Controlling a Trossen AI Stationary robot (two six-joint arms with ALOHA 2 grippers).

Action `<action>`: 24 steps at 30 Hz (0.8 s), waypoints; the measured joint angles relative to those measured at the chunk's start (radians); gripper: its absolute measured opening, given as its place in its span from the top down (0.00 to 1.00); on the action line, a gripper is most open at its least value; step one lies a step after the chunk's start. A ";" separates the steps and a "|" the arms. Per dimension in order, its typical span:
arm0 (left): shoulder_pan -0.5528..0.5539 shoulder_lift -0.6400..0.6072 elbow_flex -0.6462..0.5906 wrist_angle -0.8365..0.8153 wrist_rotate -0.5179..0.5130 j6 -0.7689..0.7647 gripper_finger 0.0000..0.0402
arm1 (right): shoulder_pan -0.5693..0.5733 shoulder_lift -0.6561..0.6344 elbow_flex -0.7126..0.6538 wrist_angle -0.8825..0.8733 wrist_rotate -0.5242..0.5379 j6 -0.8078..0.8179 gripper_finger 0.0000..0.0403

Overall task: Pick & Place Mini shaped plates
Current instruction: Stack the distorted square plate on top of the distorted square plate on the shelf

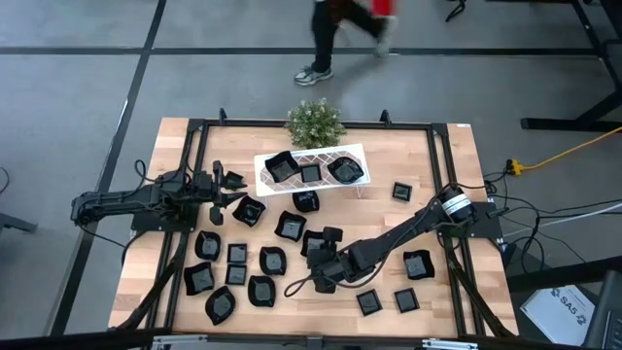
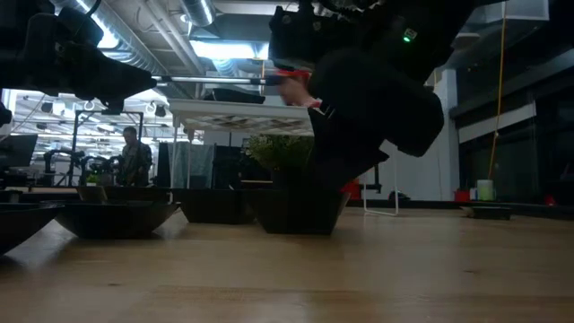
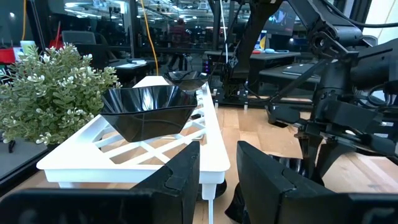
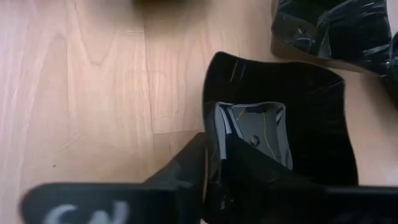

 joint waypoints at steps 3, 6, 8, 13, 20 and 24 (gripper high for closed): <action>0.000 0.000 0.000 0.000 0.000 0.000 0.75 | 0.000 0.000 0.000 0.000 0.002 0.001 0.96; 0.000 0.000 0.000 0.000 0.000 0.000 0.75 | 0.000 0.000 0.000 0.014 0.006 -0.002 0.98; 0.000 0.000 0.000 0.000 0.000 0.000 0.75 | 0.000 0.000 0.000 0.029 0.005 -0.007 0.97; 0.000 0.000 0.000 0.000 0.000 0.000 0.75 | 0.000 -0.024 0.007 0.038 -0.032 -0.059 0.99; 0.000 0.000 0.000 0.000 0.000 0.000 0.75 | 0.000 -0.118 0.008 0.023 -0.086 -0.107 0.99; 0.000 0.000 0.000 0.000 0.000 0.000 0.75 | 0.000 -0.169 0.008 0.021 -0.089 -0.144 0.99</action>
